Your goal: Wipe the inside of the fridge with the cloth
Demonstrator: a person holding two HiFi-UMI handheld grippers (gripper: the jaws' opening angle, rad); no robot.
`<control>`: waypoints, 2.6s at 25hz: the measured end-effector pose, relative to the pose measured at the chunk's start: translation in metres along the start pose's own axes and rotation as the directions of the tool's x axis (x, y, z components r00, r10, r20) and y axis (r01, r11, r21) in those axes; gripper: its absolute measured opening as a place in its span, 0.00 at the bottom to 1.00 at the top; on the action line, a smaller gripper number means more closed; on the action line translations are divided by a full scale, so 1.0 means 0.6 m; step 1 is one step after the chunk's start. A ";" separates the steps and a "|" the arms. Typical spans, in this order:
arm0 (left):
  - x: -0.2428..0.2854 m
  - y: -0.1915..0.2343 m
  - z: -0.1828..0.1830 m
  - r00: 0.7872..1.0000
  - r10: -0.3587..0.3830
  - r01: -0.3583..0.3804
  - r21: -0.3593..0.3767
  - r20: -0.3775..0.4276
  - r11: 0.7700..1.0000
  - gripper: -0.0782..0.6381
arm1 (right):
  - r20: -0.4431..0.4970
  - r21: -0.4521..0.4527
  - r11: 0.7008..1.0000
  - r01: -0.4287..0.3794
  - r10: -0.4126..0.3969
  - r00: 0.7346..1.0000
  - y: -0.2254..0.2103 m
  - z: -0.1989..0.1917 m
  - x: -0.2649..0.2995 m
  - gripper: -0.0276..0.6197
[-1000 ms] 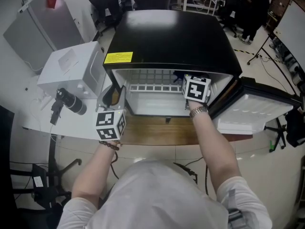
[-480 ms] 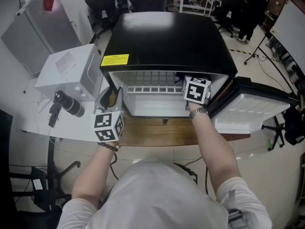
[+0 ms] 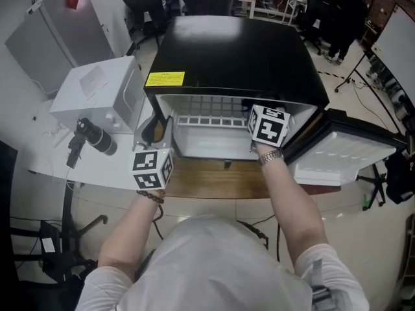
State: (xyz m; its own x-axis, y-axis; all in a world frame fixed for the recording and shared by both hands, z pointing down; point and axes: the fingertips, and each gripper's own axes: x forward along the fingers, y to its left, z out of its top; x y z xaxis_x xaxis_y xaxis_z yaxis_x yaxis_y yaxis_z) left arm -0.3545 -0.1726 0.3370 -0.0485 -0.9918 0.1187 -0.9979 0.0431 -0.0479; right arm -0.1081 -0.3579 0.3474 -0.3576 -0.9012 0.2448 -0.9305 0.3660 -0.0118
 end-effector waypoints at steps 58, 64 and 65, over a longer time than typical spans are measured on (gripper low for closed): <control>-0.001 0.000 0.001 1.000 0.000 0.000 0.003 -0.003 1.000 0.30 | -0.107 0.040 0.977 -0.211 0.214 0.971 0.156 -0.100 -0.041 0.13; 0.002 -0.015 0.004 1.000 0.016 -0.016 -0.005 -0.002 1.000 0.30 | -0.103 0.045 0.984 -0.174 0.178 0.979 0.097 -0.099 -0.049 0.13; 0.001 -0.008 0.003 1.000 0.017 -0.018 -0.007 -0.002 1.000 0.30 | -0.104 0.045 0.985 -0.167 0.171 0.980 0.096 -0.100 -0.049 0.13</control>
State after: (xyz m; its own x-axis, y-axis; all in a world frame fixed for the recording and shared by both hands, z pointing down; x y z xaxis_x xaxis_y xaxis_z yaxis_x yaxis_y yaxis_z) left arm -0.3497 -0.1734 0.3356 -0.0660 -0.9907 0.1194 -0.9972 0.0612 -0.0433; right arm -0.1467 -0.2965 0.3978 -0.5013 -0.7962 0.3389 -0.8603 0.5006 -0.0965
